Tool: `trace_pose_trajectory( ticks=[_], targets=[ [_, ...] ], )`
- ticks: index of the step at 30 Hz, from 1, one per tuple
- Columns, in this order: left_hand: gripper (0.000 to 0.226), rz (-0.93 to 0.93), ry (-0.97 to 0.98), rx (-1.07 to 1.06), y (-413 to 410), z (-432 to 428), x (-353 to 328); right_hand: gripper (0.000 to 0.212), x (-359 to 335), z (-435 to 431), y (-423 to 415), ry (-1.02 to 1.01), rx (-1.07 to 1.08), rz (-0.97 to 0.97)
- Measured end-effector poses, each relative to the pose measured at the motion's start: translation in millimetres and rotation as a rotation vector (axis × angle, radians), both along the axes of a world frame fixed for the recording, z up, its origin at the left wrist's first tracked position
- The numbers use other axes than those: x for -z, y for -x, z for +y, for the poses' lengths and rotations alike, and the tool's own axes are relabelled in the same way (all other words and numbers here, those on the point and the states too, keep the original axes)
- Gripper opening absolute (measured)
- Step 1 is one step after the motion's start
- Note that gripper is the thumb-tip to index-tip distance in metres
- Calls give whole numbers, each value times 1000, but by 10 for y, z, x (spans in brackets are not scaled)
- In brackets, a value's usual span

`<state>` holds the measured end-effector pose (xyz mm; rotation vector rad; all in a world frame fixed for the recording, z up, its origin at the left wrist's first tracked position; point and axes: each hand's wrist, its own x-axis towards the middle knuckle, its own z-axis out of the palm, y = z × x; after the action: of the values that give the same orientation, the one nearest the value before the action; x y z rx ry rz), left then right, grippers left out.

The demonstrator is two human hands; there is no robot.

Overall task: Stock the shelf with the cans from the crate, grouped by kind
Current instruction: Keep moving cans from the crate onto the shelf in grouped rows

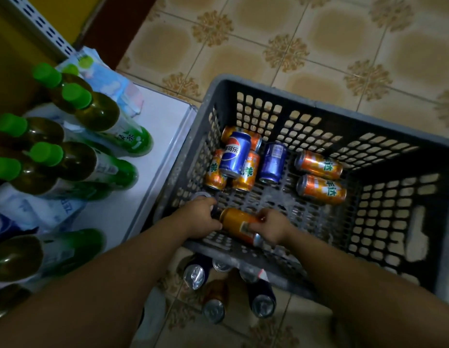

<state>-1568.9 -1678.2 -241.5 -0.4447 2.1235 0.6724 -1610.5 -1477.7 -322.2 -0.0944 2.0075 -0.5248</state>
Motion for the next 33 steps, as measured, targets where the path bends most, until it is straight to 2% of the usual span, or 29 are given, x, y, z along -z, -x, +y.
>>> trace_pose_trajectory(
  ticks=[2,5,9,12,14,16,20,21,25,29,33],
  targets=[
    [77,13,-54,-136,-17,20,-126,38,-184,127,-11,127,211,-68],
    [87,41,-233,-400,0,46,-437,30,-675,226,22,323,466,-165],
    [76,112,-597,-747,3,88,-1122,27,-1518,122,65,610,730,-308],
    [67,218,-804,-857,-87,73,-1765,42,-2183,-46,-32,788,762,-410],
    [65,346,-873,-889,-197,20,-2216,45,-2598,-201,-116,865,706,-394],
    [73,482,-865,-898,-338,-40,-2651,42,-3034,-374,-239,901,637,-307],
    [89,777,-788,-905,-715,-201,-3522,19,-3900,-660,-522,995,303,39],
    [89,845,-743,-883,-835,-247,-3737,23,-4109,-735,-600,1004,199,129],
    [84,1077,-465,-786,-1416,-459,-4525,72,-4844,-1068,-978,1054,-91,379],
    [80,1206,-272,-800,-2088,-710,-5102,69,-5411,-1448,-1434,1044,-303,543],
    [77,1307,-37,-830,-2800,-988,-5382,72,-5721,-1958,-1965,1054,-528,635]
  ],
)
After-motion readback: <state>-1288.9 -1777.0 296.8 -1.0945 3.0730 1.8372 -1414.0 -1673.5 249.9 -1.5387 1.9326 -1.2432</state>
